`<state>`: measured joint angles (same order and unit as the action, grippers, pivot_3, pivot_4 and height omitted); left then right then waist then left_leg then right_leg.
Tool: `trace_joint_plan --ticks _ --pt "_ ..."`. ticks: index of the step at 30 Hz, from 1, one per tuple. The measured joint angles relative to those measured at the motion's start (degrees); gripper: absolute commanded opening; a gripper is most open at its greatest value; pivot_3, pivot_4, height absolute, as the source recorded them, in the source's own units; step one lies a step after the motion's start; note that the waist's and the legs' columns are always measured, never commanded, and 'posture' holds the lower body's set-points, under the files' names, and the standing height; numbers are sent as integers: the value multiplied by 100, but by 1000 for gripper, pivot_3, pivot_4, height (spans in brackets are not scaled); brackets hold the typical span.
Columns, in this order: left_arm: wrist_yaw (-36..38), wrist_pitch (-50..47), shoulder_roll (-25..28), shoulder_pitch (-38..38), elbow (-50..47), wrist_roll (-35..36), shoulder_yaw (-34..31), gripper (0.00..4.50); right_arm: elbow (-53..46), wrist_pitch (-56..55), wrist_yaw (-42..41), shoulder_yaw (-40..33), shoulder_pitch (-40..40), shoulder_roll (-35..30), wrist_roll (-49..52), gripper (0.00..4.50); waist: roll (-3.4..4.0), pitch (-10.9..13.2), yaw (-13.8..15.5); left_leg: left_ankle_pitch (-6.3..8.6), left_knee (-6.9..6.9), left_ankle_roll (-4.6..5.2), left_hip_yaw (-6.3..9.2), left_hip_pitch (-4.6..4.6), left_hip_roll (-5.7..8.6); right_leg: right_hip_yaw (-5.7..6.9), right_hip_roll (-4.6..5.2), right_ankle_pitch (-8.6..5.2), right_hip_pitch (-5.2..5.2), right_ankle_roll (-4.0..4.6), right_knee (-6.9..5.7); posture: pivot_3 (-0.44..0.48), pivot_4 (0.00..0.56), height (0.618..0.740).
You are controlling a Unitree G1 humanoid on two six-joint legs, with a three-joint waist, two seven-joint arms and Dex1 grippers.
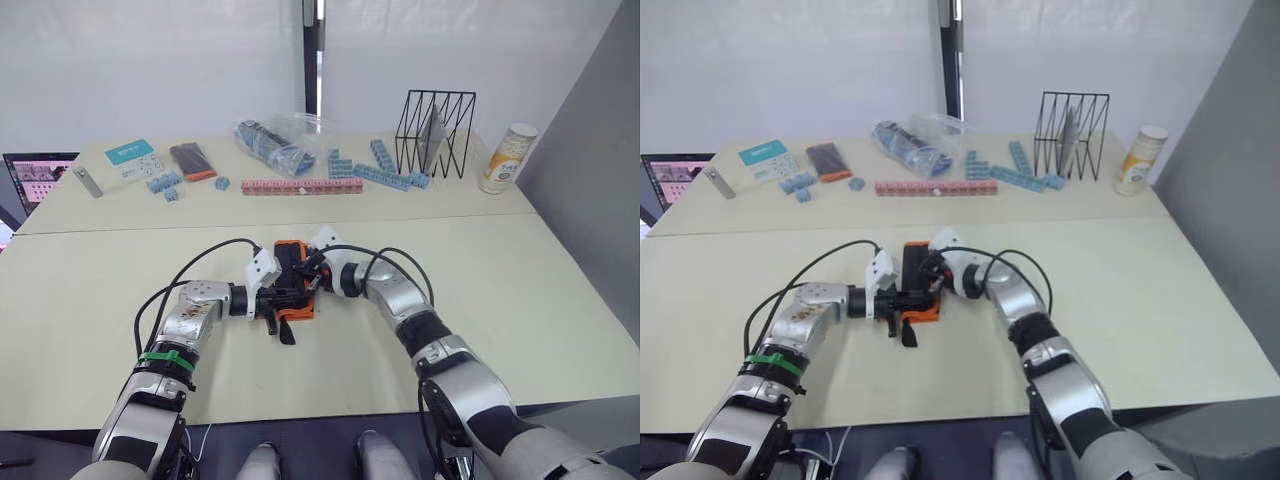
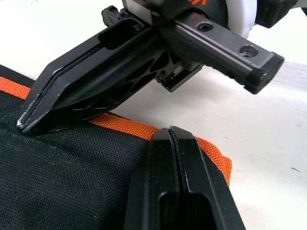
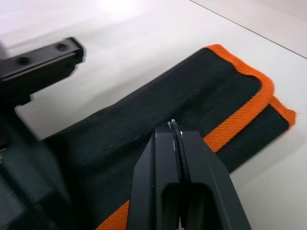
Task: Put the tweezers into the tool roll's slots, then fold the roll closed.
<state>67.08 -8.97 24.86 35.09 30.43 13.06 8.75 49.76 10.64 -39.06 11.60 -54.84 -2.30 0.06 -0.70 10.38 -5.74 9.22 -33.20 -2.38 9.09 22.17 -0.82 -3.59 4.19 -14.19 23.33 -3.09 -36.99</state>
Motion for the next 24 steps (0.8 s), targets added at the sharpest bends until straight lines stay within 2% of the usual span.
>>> trace_joint_plan --ticks 7,13,24 --pt "-1 23 45 -35 -77 -110 35 20 1077 -329 372 -190 -546 141 -33 0 0 -1 5 -1 -4 1 0 -17 0 0 1 -3 -17 5 -1 0 150 728" --pt "-3 16 49 -113 -225 -145 33 20 1608 -617 586 -396 -804 168 -34 0 1 -2 13 -1 -3 1 1 -14 2 -1 1 -1 -18 2 -5 0 150 728" --pt "-16 4 114 -150 -264 -145 11 20 1791 -890 656 -640 -823 263 -16 0 1 -1 -16 -1 0 1 1 -13 -1 -3 -4 -2 -13 3 -5 0 150 728"
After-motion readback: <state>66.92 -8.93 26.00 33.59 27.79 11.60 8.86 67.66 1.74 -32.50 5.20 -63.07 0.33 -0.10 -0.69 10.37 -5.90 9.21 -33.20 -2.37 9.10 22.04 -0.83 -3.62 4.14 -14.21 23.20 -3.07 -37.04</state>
